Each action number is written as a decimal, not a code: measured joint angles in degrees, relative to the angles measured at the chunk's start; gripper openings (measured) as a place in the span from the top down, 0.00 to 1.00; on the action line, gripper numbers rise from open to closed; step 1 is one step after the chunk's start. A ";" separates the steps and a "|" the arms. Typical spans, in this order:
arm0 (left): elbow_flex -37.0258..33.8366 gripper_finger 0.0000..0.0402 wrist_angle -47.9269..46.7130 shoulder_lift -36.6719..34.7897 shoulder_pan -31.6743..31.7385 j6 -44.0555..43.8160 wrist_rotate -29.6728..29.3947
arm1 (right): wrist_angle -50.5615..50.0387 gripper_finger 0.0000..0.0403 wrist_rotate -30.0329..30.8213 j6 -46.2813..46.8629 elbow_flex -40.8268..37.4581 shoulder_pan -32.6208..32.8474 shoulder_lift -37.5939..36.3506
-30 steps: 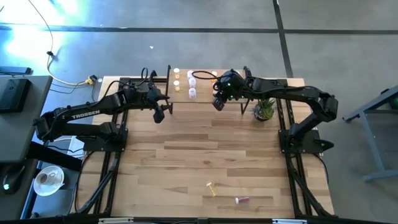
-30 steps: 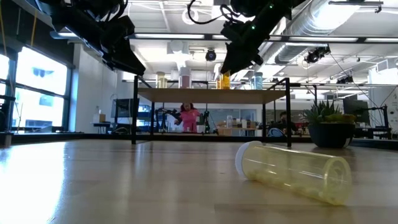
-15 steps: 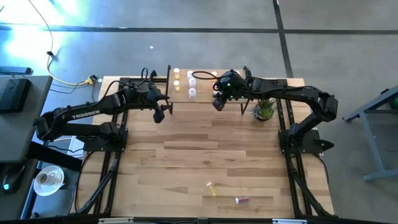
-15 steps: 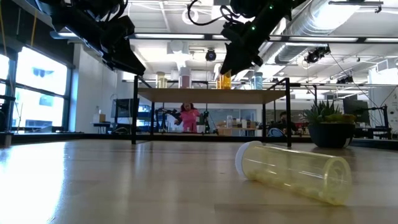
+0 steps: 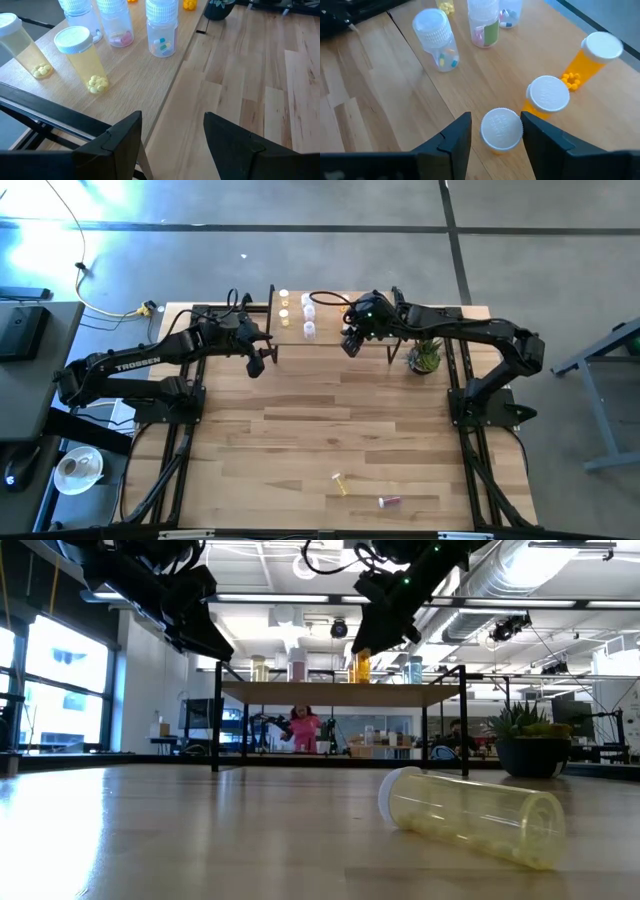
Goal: Pick and place medicine bottles onto shelf by color
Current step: Put the orange pill bottle on the shelf aligned with the other orange pill bottles, then put the yellow pill bottle on the shelf aligned with the other yellow pill bottles
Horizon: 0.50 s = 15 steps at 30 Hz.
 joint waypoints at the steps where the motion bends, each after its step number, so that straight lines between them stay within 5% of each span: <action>1: 0.00 0.50 -0.02 0.00 0.00 0.00 0.00 | -0.05 0.60 0.01 0.00 0.00 0.00 -0.39; 15: 0.00 0.49 -0.07 0.00 0.00 -0.07 0.00 | -2.74 0.60 -0.51 1.06 0.02 5.63 -6.11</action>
